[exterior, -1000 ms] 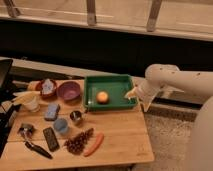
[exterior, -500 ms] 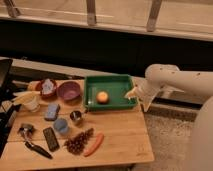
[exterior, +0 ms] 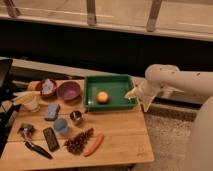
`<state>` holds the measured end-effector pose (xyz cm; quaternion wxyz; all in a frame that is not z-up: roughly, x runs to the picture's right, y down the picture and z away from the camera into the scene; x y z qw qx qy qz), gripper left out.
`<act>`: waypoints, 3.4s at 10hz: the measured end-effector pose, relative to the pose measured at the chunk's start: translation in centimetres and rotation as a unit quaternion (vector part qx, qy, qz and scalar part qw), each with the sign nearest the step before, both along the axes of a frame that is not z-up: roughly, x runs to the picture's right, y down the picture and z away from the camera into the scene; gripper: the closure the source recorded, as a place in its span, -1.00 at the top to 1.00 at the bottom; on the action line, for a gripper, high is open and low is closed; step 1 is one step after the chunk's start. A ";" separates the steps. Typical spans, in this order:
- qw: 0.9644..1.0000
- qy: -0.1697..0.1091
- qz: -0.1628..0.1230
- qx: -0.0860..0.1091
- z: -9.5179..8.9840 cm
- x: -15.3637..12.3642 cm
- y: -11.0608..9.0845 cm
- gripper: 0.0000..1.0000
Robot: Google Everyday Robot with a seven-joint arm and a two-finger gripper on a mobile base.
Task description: Wipe table surface with towel
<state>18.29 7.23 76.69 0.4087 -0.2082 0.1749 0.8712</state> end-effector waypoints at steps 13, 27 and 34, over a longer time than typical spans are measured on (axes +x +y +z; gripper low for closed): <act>0.997 0.033 -0.071 -0.008 0.7 -0.2 -1.2 0.54; 0.979 -0.098 -0.163 0.071 0.2 -17.4 -13.3 0.54; 0.951 -0.170 -0.201 0.159 4.3 -29.5 -21.2 0.54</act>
